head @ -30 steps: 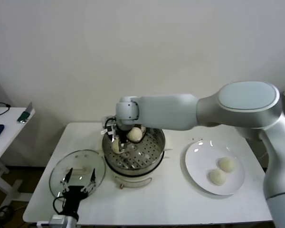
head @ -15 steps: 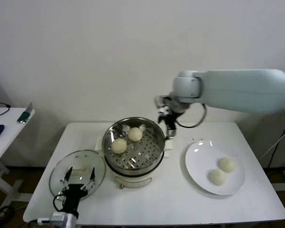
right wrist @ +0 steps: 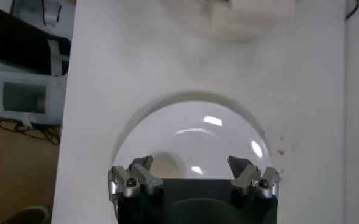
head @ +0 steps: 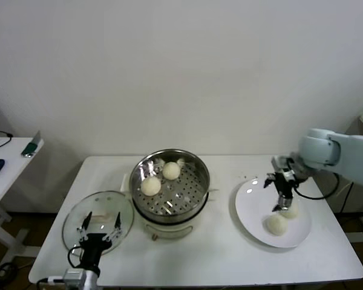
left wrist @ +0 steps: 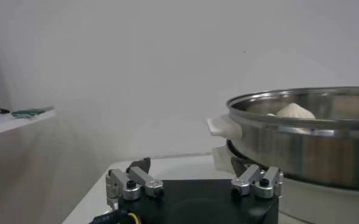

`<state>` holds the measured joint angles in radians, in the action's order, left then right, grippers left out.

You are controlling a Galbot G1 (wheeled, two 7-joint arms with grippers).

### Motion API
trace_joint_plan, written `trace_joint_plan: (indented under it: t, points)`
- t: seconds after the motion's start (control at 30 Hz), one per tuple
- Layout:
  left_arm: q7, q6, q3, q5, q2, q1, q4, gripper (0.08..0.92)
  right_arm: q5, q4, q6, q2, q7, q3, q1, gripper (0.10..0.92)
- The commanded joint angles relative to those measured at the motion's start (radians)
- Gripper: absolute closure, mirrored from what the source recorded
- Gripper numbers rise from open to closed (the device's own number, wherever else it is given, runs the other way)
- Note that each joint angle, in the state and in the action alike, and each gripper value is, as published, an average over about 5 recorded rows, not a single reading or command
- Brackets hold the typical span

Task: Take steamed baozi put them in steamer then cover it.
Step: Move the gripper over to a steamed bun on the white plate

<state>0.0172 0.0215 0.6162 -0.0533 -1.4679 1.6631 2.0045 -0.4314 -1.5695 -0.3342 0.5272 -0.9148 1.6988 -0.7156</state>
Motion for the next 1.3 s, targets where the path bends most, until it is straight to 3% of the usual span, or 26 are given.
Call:
trace_joint_plan:
  t: [0.03, 0.6, 1.13, 1.3]
  points:
    - [0.000, 0.002, 0.001, 0.003, -0.003, -0.001, -0.005, 0.177, 0.130, 0.049, 0.014, -0.125, -0.008, -0.165, 0.270, 0.203]
    - [0.000, 0.005, -0.002, 0.009, -0.003, 0.004, -0.008, 0.177, 0.170, 0.160, -0.026, -0.050, 0.035, -0.394, 0.535, 0.203]
    - [0.000, 0.004, -0.003, 0.013, -0.004, 0.009, -0.002, 0.177, 0.182, 0.182, -0.038, -0.011, 0.057, -0.446, 0.566, 0.203]
    - [0.000, 0.004, -0.006, 0.017, -0.006, 0.008, 0.000, 0.177, 0.200, 0.182, -0.035, -0.014, 0.047, -0.441, 0.556, 0.245]
